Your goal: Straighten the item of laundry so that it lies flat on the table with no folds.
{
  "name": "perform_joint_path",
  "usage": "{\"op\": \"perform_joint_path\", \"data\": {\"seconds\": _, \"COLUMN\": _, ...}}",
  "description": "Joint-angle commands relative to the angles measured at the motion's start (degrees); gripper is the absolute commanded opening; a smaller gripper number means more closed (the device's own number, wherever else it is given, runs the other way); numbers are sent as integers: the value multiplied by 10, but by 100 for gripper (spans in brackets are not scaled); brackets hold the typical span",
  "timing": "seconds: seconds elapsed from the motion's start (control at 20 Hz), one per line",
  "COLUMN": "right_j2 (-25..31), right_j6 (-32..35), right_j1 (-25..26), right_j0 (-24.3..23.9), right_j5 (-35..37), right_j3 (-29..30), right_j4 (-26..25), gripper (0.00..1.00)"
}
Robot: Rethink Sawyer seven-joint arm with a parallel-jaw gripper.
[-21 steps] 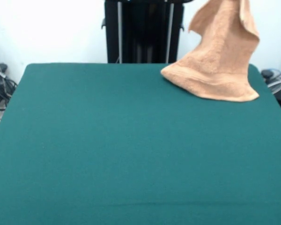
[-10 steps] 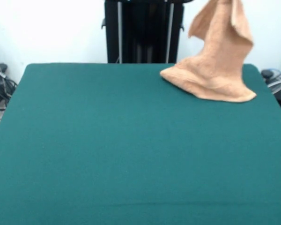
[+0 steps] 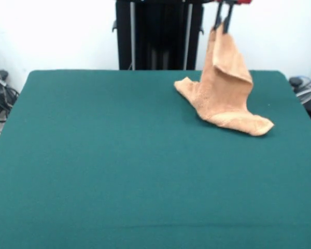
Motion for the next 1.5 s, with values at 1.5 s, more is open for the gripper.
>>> {"op": "perform_joint_path", "data": {"seconds": 1.5, "right_j2": 262, "right_j6": -48, "right_j1": 53, "right_j0": -243, "right_j5": 140, "right_j3": -163, "right_j4": -135, "gripper": 0}}
